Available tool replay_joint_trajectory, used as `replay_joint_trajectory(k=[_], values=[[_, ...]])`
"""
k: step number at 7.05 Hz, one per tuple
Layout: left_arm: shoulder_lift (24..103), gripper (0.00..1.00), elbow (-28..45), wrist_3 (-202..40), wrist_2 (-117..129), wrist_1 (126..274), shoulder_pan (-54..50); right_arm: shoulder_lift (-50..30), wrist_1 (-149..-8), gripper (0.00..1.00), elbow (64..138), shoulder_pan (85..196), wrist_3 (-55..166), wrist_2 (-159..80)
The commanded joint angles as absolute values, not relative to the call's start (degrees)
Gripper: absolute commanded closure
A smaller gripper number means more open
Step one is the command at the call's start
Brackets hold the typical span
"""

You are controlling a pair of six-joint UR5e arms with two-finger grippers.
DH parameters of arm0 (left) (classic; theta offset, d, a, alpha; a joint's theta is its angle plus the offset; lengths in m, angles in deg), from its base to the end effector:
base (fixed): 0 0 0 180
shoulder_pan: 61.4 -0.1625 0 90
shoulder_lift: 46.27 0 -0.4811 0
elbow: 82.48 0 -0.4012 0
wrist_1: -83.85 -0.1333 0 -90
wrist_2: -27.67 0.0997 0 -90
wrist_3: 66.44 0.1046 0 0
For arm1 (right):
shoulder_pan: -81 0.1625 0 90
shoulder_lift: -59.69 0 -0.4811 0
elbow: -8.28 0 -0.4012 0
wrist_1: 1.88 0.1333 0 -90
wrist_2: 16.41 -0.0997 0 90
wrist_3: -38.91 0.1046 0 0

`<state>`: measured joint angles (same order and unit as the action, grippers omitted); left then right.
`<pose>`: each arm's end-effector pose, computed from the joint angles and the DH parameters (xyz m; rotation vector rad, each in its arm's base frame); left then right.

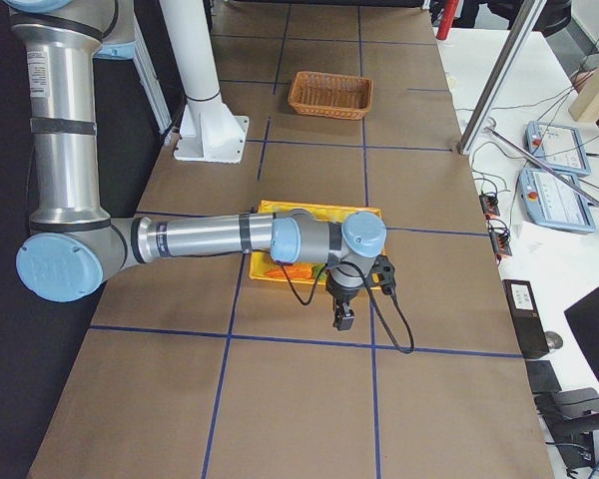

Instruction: Move tape to another basket

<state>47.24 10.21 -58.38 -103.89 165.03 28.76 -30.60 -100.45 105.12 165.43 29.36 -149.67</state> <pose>-0.0654 -0.5241 0.6821 0.0084 0.7269 0.1152 0.0135 -0.4968 0.6775 -0.0073 -0.7575 -0.2379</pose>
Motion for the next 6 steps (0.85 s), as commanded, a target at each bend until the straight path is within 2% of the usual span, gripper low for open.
replay_joint_trajectory(k=[1, 4, 6], values=[[47.25, 0.0, 10.68, -58.36, -103.9, 165.06, 28.77, -30.4, -95.62, 0.0, 104.87, 162.75, 29.94, -149.65], [47.25, 0.0, 10.77, -58.44, -103.9, 165.06, 28.77, -30.14, -89.36, 0.0, 105.13, 157.49, 34.83, -149.65], [47.25, 0.0, 10.86, -58.44, -103.9, 165.06, 28.77, -30.14, -79.53, 0.0, 104.69, 152.22, 44.57, -149.3]])
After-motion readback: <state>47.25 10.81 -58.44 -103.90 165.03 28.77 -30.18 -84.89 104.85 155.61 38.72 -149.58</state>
